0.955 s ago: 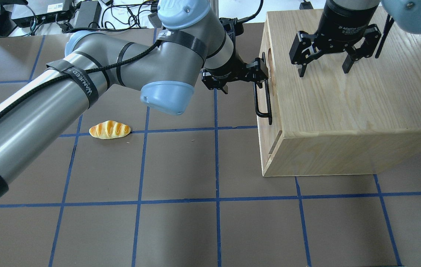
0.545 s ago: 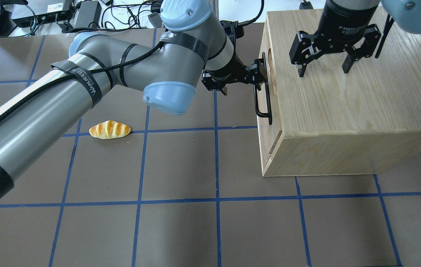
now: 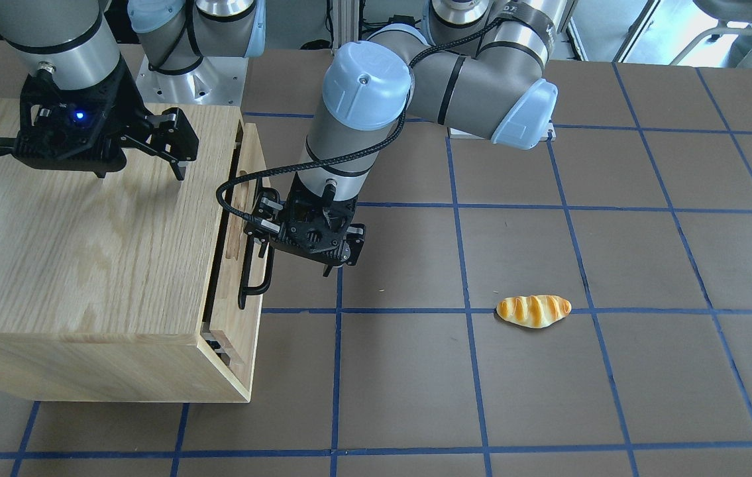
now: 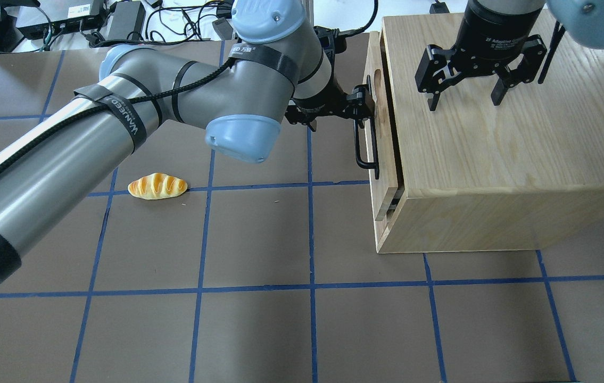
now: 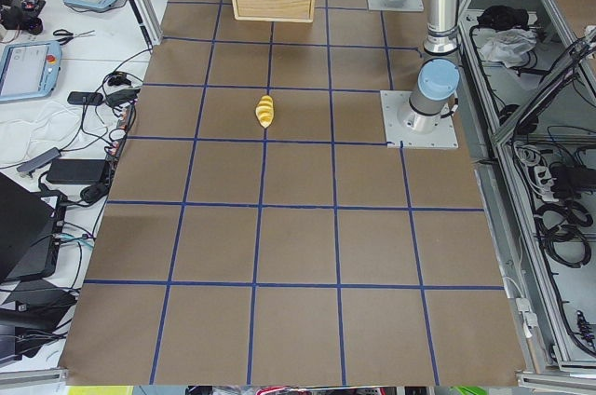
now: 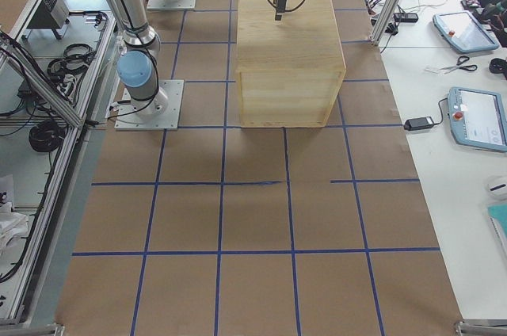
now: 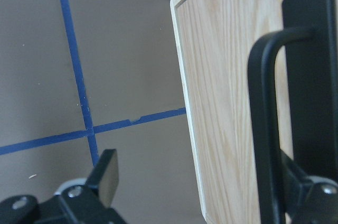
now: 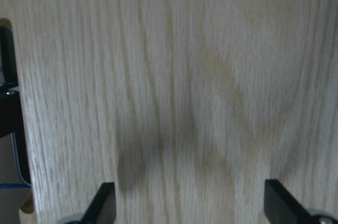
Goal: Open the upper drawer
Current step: 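Pull the drawer handle with the left gripper away from the cabinet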
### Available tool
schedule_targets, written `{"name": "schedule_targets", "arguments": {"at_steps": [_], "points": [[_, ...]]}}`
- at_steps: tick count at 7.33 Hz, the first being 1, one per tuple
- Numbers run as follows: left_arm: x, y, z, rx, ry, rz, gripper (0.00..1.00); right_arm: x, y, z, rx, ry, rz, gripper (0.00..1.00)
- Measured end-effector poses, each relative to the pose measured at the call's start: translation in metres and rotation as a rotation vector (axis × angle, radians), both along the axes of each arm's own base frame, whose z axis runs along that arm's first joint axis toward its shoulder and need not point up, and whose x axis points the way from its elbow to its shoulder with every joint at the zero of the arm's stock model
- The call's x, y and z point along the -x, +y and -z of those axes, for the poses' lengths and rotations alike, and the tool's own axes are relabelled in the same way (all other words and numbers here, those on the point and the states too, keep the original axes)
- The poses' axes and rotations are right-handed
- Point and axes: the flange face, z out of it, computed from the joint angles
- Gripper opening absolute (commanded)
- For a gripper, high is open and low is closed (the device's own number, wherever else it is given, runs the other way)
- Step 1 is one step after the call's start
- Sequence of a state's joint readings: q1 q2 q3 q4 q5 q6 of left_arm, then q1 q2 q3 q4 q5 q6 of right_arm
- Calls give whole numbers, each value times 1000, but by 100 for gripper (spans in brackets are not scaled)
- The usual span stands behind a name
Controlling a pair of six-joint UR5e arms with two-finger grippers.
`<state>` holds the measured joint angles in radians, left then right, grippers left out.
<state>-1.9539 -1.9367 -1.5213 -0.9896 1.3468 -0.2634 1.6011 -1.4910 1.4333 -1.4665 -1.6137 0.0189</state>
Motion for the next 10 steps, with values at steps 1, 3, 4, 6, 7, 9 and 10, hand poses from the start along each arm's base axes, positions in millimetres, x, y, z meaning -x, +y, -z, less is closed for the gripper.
{"name": "schedule_targets", "arguments": {"at_steps": [1,3,4,6,7,9,10], "points": [[-1,-2,-5,11,-1,5,100,0,0,0,0,0,0,100],[-3,-5,-10,18,-4,5,100,0,0,0,1,0,0,100],[-5,-5,-10,18,-10,3,100,0,0,0,0,0,0,100],[-9,-6,-9,11,-29,-3,100,0,0,0,1,0,0,100],[-11,-7,-8,8,-42,-4,100,0,0,0,1,0,0,100],[-16,-6,-7,-6,-67,-5,100,0,0,0,0,0,0,100],[-17,-5,-7,-16,-73,-5,100,0,0,0,0,0,0,100]]}}
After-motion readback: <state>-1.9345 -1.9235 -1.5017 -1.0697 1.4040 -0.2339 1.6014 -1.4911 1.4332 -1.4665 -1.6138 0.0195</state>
